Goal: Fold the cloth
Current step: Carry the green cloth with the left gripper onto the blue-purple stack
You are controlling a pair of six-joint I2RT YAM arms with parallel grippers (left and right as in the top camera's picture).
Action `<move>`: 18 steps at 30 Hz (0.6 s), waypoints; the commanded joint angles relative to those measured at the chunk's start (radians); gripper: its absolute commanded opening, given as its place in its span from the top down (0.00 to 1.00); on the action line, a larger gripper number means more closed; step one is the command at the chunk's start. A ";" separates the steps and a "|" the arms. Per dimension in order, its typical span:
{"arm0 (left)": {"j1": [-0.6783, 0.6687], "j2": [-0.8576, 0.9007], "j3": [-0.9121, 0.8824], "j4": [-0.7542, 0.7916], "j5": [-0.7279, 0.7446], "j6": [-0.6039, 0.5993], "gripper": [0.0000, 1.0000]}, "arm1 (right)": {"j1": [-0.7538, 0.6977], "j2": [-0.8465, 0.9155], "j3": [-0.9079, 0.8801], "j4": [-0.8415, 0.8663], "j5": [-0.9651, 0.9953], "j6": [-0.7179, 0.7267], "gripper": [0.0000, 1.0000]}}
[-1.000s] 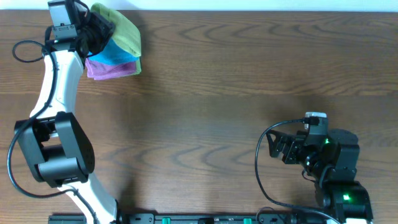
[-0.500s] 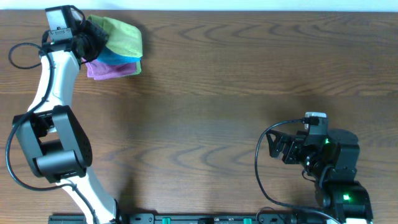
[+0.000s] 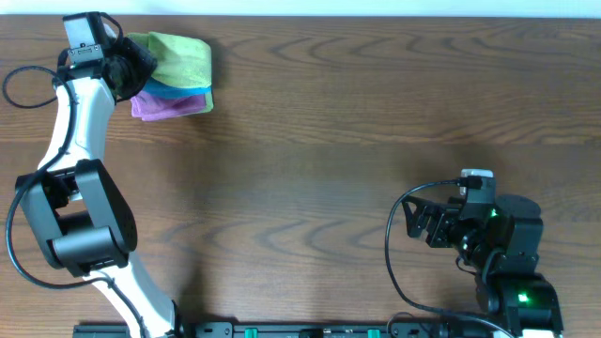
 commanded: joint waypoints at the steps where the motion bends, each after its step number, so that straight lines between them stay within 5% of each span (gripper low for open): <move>1: 0.008 0.007 0.024 -0.003 -0.051 0.026 0.71 | -0.010 -0.004 -0.002 -0.001 -0.007 0.014 0.01; 18: 0.071 -0.001 0.024 -0.007 -0.096 0.027 0.48 | -0.010 -0.004 -0.003 -0.001 -0.007 0.014 0.01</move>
